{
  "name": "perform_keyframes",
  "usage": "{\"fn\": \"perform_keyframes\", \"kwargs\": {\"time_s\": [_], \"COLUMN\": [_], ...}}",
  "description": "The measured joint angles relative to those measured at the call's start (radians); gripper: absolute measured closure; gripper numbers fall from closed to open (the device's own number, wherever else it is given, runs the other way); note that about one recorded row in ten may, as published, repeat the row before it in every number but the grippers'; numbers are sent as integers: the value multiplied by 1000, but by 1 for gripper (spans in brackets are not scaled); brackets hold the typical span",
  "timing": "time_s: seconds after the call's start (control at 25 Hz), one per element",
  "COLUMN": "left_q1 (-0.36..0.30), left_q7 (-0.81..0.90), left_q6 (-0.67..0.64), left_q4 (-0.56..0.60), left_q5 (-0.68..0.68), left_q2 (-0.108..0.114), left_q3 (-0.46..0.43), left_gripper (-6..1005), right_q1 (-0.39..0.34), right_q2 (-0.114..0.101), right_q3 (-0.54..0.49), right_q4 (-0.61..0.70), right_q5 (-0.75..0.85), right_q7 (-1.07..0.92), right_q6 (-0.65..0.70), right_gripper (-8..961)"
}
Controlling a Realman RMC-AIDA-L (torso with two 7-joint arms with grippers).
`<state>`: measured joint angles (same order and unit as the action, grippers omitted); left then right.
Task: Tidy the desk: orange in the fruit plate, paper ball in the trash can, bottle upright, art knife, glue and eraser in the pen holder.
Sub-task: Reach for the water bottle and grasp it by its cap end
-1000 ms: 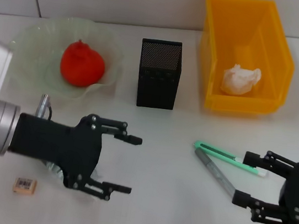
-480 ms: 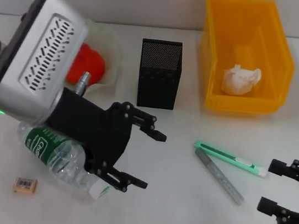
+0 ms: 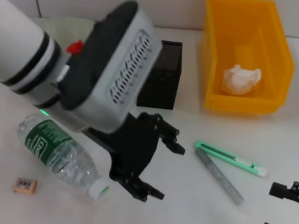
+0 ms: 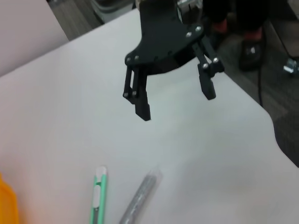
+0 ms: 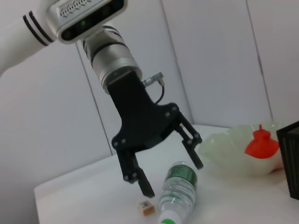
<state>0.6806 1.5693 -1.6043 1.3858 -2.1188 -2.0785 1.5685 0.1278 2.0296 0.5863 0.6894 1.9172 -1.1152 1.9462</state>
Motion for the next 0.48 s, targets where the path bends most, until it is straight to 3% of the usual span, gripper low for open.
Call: {"fn": "perform_keyframes", "kwargs": {"time_s": [0.48], "left_q1": [25], "left_q7": [-1], "left_q6": [-7], "left_q4": [69], "left_q5": [-235], "left_q2": [0], "left_q3": [153], "left_gripper": [301], "right_q1": [-25], "right_q2": [1], "right_q3": [-52], "right_q4": [-12], "right_q5": [2], "right_q7": [11], "right_q6": [4], "right_gripper": [119]}}
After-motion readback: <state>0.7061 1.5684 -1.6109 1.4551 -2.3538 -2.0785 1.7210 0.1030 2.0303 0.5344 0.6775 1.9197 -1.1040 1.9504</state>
